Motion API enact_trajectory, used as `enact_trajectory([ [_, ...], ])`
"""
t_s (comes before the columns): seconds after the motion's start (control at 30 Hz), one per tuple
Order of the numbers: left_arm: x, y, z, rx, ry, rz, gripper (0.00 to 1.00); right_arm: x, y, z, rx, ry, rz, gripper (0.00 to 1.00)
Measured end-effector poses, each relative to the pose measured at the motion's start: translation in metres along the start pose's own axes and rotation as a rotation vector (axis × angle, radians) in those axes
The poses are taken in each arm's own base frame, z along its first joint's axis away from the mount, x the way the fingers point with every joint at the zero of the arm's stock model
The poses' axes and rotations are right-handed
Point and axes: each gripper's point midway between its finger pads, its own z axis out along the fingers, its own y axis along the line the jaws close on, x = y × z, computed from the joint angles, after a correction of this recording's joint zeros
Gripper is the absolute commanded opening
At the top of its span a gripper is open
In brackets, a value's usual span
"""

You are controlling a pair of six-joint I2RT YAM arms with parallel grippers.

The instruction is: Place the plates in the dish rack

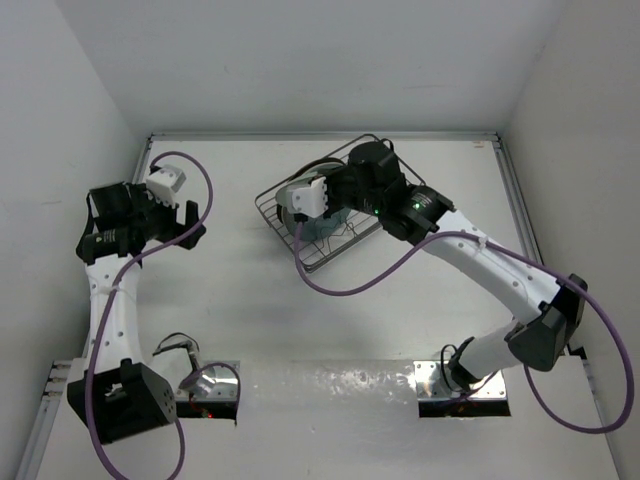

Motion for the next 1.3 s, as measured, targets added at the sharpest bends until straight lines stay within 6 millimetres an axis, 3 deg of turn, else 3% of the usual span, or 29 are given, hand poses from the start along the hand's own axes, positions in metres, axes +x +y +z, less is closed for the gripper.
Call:
enact_trajectory([
  [0.47, 0.004, 0.004, 0.007, 0.008, 0.017, -0.014, 0.83, 0.030, 0.033, 0.015, -0.197, -0.070, -0.127, 0.00],
  [0.77, 0.003, 0.007, 0.010, 0.003, 0.017, -0.013, 0.83, 0.024, 0.034, 0.025, -0.262, -0.130, -0.233, 0.00],
  [1.3, 0.009, 0.013, 0.020, 0.003, 0.041, -0.046, 0.83, 0.042, 0.067, 0.037, -0.361, -0.124, -0.310, 0.00],
])
